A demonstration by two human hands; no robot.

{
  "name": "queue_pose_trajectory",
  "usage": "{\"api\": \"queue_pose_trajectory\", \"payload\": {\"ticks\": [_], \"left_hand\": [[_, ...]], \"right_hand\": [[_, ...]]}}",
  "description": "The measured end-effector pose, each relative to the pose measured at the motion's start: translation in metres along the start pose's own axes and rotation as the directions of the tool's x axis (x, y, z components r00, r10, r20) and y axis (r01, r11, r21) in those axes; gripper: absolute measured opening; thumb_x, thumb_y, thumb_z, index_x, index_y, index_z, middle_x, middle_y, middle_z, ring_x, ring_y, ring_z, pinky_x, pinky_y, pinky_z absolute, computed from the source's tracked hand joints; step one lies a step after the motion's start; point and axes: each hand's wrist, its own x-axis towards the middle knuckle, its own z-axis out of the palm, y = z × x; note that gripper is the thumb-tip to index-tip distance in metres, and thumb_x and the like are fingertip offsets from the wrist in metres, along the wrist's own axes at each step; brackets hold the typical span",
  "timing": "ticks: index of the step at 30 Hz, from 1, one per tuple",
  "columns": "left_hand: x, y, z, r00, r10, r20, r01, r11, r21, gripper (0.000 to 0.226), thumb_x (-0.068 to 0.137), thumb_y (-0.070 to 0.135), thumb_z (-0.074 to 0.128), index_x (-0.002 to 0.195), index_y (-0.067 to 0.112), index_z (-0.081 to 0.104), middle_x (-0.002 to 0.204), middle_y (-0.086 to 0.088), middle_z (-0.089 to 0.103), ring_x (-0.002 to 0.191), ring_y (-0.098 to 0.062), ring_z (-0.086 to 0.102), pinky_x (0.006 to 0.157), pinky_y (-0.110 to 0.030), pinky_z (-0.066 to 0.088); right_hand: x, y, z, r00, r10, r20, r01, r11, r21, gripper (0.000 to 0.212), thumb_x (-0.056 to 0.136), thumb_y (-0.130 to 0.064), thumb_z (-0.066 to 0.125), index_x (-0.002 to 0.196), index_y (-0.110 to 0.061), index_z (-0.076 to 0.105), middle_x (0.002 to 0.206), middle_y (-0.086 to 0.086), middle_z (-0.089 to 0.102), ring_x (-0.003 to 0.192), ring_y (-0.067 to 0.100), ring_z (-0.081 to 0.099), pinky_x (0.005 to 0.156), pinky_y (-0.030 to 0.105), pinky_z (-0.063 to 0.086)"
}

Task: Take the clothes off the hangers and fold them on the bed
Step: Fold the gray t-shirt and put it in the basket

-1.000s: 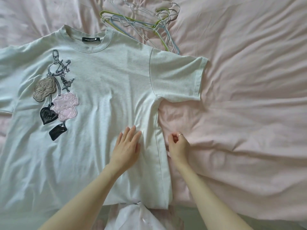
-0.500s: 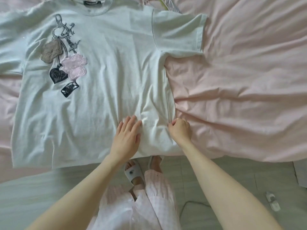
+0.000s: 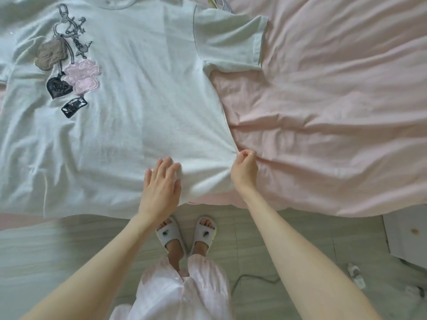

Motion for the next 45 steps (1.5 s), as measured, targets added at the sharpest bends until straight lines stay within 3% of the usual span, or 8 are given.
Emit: {"api": "queue_pose_trajectory", "payload": {"ticks": [7,15,18,22,28,35,40,45], "left_hand": [[-0.020,0.012,0.013,0.996,0.050,0.069,-0.054,0.997,0.061,0.044,0.089,0.013,0.056,0.132,0.009,0.046,0.145,-0.016,0.038,0.140,-0.035,0.026,0.110,-0.051,0.021],[-0.051,0.013,0.034,0.947,-0.222,0.231,0.285,0.914,-0.290,0.031,0.097,0.015,0.044,0.126,0.010,0.054,0.131,-0.006,0.052,0.119,-0.020,0.049,0.092,-0.026,0.039],[-0.057,0.013,0.032,0.791,-0.525,0.314,0.609,0.628,-0.486,0.037,0.099,0.029,0.043,0.127,0.008,0.054,0.124,-0.008,0.058,0.108,-0.022,0.054,0.086,-0.032,0.044],[-0.059,0.003,0.028,0.485,-0.578,0.657,0.711,-0.177,-0.681,0.079,0.088,0.059,0.048,0.145,0.007,0.028,0.133,-0.013,0.047,0.122,-0.027,0.047,0.097,-0.045,0.043],[-0.051,-0.003,0.021,0.635,-0.382,0.672,0.168,-0.781,-0.602,0.081,0.073,0.059,0.064,0.134,0.012,0.040,0.132,-0.018,0.051,0.123,-0.037,0.049,0.104,-0.063,0.031],[-0.042,0.001,0.006,0.663,-0.479,0.575,-0.048,-0.794,-0.606,0.053,0.079,0.042,0.070,0.119,0.010,0.059,0.112,-0.012,0.068,0.103,-0.030,0.066,0.088,-0.045,0.052],[-0.051,-0.012,-0.001,0.658,-0.517,0.548,-0.123,-0.791,-0.599,0.053,0.077,0.040,0.072,0.120,0.012,0.059,0.116,-0.012,0.066,0.106,-0.032,0.064,0.098,-0.046,0.047],[-0.060,-0.023,-0.003,0.746,-0.464,0.479,-0.067,-0.767,-0.638,0.051,0.086,0.037,0.063,0.130,0.013,0.053,0.124,-0.011,0.062,0.114,-0.032,0.060,0.104,-0.051,0.039]], "right_hand": [[-0.013,0.012,0.000,0.966,-0.201,0.166,0.222,0.967,-0.124,0.045,0.090,-0.051,0.052,0.090,-0.006,0.049,0.072,0.001,0.051,0.069,0.019,0.047,0.063,0.035,0.039],[-0.024,0.044,-0.009,0.953,-0.133,0.274,0.187,0.965,-0.182,0.027,0.100,-0.027,0.038,0.093,-0.007,0.053,0.075,-0.006,0.049,0.078,0.017,0.047,0.064,0.027,0.033],[-0.027,0.035,-0.014,0.955,-0.167,0.246,0.199,0.973,-0.113,0.033,0.102,-0.027,0.032,0.107,-0.003,0.054,0.090,0.003,0.056,0.084,0.020,0.052,0.070,0.027,0.037],[-0.032,0.028,-0.021,0.947,-0.216,0.239,0.237,0.969,-0.065,0.028,0.102,-0.026,0.032,0.085,-0.010,0.046,0.067,-0.002,0.046,0.058,0.011,0.042,0.052,0.023,0.032],[-0.034,0.050,-0.032,0.911,-0.004,0.412,-0.012,0.999,0.035,0.040,0.090,-0.040,0.058,0.062,-0.015,0.043,0.059,-0.003,0.041,0.053,0.010,0.039,0.050,0.017,0.031],[-0.040,0.087,-0.026,0.915,0.178,0.362,-0.253,0.952,0.172,0.054,0.084,-0.056,0.053,0.089,-0.003,0.055,0.090,0.013,0.056,0.087,0.026,0.054,0.079,0.038,0.042],[-0.057,0.059,-0.017,0.986,0.145,0.085,-0.158,0.971,0.179,0.040,0.101,-0.030,0.037,0.066,-0.011,0.039,0.069,0.001,0.044,0.068,0.016,0.042,0.068,0.028,0.034],[-0.071,0.067,-0.023,0.966,0.018,0.258,-0.062,0.985,0.162,0.049,0.092,-0.035,0.057,0.056,-0.018,0.028,0.049,-0.009,0.025,0.038,0.003,0.024,0.040,0.015,0.020]]}}
